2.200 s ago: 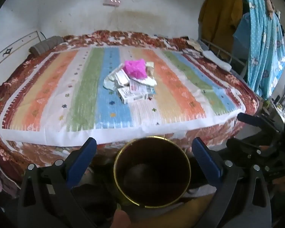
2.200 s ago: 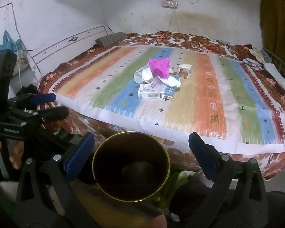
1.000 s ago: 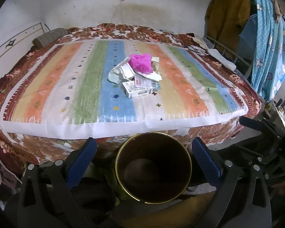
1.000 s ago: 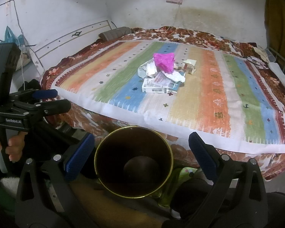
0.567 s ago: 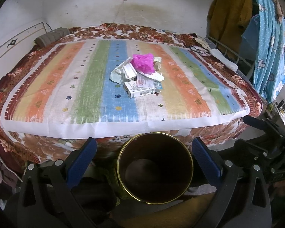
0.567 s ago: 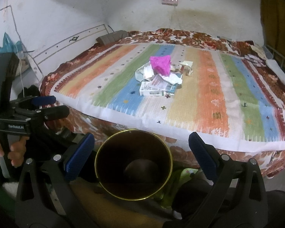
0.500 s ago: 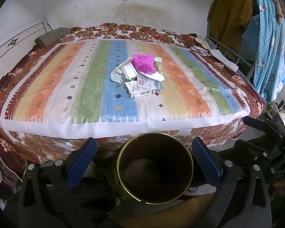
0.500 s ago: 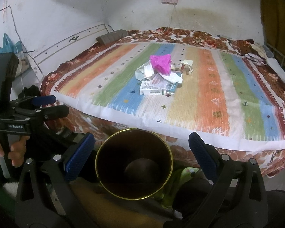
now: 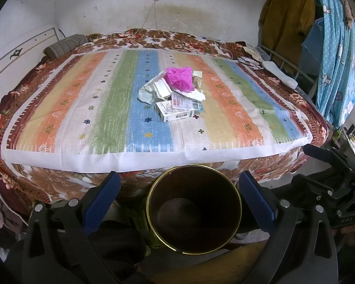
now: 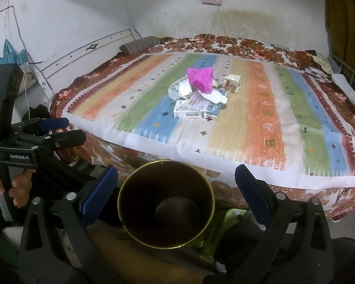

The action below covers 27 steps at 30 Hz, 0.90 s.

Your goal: Collect trash

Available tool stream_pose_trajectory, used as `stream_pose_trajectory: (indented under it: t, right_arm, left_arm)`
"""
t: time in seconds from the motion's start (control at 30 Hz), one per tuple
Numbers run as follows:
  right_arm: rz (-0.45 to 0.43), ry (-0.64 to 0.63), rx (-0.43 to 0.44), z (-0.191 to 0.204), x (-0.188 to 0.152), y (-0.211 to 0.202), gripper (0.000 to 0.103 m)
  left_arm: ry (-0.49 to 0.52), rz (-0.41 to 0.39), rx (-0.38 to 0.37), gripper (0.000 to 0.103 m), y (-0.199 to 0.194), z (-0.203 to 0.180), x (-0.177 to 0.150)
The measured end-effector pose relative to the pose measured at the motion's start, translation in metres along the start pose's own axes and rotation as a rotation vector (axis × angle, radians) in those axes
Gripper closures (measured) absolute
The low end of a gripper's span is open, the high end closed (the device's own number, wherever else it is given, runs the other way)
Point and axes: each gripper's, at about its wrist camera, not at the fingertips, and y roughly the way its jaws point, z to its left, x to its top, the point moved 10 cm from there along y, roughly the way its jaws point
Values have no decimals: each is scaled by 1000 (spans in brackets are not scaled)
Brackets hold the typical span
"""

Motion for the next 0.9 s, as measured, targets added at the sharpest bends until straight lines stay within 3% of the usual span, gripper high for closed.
stream_pose_trajectory:
  t: [0.27,0.37,0.53,0.8,0.9]
  right_arm:
    - [9,-6,-12,-3,0,2,9]
    - [11,3,-29,-4,3,4,9]
    - [20,-14,-14,0,12,13,9]
    - [36,-26,7,2,35,28,9]
    - [38,-24,18,2,48,34,9]
  left_arm:
    - [4,9,-1,6,3,2,-1]
    - [-29,42,-47,6,10,5,1]
    - [-27,55,-19,6,17,9,10]
    - [36,52,99,6,34,25,51]
    - [3,63,95,6,44,35,65]
